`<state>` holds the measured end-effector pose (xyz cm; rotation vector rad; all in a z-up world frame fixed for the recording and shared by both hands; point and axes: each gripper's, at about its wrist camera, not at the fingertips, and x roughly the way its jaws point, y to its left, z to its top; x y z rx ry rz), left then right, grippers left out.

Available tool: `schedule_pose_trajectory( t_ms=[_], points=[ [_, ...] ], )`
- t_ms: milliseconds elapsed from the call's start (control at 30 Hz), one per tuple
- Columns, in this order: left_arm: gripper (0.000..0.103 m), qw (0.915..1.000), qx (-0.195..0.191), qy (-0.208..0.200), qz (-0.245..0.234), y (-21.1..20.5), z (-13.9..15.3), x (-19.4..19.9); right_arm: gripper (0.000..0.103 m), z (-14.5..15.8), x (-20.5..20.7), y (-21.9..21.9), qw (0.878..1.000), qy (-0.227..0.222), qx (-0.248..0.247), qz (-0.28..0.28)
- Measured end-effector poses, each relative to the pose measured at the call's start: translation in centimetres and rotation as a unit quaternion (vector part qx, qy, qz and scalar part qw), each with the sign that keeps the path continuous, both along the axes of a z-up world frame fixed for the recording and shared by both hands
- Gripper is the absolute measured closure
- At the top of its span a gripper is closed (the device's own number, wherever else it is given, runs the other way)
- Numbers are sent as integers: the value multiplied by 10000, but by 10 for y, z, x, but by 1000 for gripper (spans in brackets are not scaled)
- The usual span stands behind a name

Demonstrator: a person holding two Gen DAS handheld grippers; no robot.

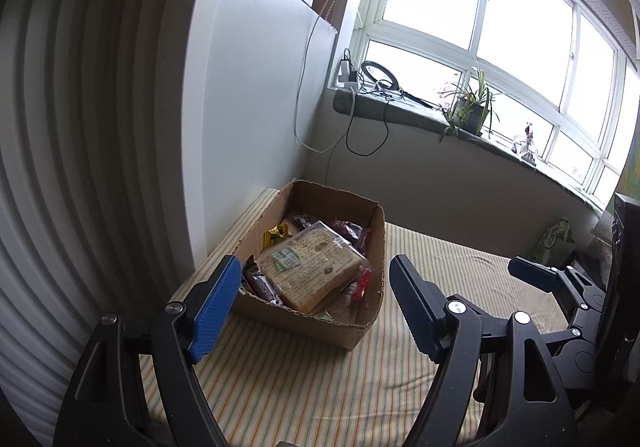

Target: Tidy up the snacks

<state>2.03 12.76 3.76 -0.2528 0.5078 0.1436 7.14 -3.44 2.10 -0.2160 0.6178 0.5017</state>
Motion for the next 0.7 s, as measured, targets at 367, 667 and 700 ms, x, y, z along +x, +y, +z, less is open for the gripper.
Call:
schedule_pose_trajectory(
  t_ms=[367,667,700],
  points=[
    [25,10000,3,-27,23,-2,4,-8,0,3,-7,-7,9999,-63,-9,-100],
    [22,10000,0,-14,81,-4,5,-12,0,6,-10,-7,9999,-86,16,-104],
    [22,10000,-3,-16,90,-4,6,-13,0,6,-11,-7,9999,-84,18,-105]
  ],
)
